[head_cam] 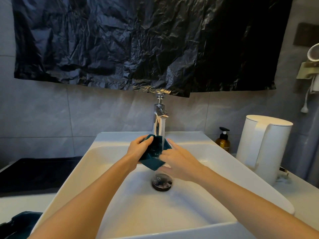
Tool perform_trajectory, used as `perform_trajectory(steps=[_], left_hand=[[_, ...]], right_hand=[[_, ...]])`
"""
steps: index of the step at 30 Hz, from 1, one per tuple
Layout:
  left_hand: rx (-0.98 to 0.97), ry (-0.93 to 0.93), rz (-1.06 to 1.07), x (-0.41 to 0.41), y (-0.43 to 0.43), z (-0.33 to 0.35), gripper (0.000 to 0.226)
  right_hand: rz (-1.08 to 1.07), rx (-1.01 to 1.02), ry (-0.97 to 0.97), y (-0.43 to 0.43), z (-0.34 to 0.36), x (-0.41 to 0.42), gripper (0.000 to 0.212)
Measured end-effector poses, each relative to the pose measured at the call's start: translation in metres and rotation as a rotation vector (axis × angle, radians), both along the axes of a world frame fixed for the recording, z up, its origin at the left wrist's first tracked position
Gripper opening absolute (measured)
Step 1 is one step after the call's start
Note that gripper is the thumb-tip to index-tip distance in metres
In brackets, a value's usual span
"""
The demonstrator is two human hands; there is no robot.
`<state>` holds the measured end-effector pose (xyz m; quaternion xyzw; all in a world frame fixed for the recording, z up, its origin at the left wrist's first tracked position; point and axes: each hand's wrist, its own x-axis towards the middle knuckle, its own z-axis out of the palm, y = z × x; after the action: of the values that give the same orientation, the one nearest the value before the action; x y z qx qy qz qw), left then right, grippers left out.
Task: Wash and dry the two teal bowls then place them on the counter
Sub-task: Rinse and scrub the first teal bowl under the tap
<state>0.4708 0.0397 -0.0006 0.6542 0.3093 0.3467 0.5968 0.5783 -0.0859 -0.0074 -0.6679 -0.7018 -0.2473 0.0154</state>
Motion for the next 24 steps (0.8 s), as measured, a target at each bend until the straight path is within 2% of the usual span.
perform_trajectory(steps=[1, 2, 4, 5, 8, 9, 12, 14, 16, 17, 19, 20, 23, 24], left_hand=[[0.015, -0.002, 0.004, 0.001, 0.0, 0.0, 0.028], [0.03, -0.003, 0.006, 0.002, 0.0, 0.0, 0.027], [0.021, -0.012, 0.005, 0.001, 0.0, 0.0, 0.027], [0.012, -0.013, 0.005, 0.0, 0.001, 0.0, 0.027], [-0.019, 0.002, 0.017, -0.004, 0.004, 0.001, 0.025], [-0.037, 0.011, 0.012, -0.005, 0.003, 0.003, 0.025], [-0.064, 0.035, -0.029, -0.005, -0.002, 0.006, 0.026], [-0.09, -0.021, -0.067, -0.003, -0.006, 0.005, 0.029], [-0.09, -0.085, -0.082, 0.0, -0.011, 0.003, 0.031], [-0.069, -0.109, -0.073, 0.002, -0.013, 0.002, 0.028], [-0.014, -0.134, -0.045, 0.003, -0.016, 0.003, 0.019], [-0.002, -0.135, -0.034, 0.003, -0.015, 0.005, 0.015], [0.006, -0.106, -0.005, 0.002, -0.012, 0.005, 0.015], [0.016, -0.096, 0.01, 0.002, -0.011, 0.004, 0.017]], right_hand=[[-0.016, 0.003, -0.022, 0.002, 0.0, -0.003, 0.03], [-0.024, -0.002, 0.033, 0.005, -0.003, -0.01, 0.029], [0.015, -0.027, 0.269, 0.008, -0.004, -0.027, 0.022], [0.041, -0.043, 0.327, 0.01, -0.006, -0.029, 0.02], [0.047, -0.025, 0.133, 0.004, -0.002, -0.014, 0.013], [0.064, 0.0, 0.011, 0.003, -0.001, -0.005, 0.013], [0.079, -0.01, -0.085, 0.001, 0.005, 0.002, 0.019], [0.075, 0.009, 0.003, 0.004, 0.007, -0.006, 0.023], [0.056, 0.097, 0.203, 0.008, 0.01, -0.013, 0.022], [0.07, 0.142, 0.295, 0.009, 0.011, -0.016, 0.021], [0.094, 0.142, 0.346, 0.008, 0.008, -0.018, 0.019], [0.116, 0.121, 0.292, 0.005, 0.007, -0.016, 0.02], [0.141, 0.104, -0.04, 0.002, 0.008, 0.002, 0.022], [0.124, 0.095, -0.087, 0.001, 0.01, 0.003, 0.022]])
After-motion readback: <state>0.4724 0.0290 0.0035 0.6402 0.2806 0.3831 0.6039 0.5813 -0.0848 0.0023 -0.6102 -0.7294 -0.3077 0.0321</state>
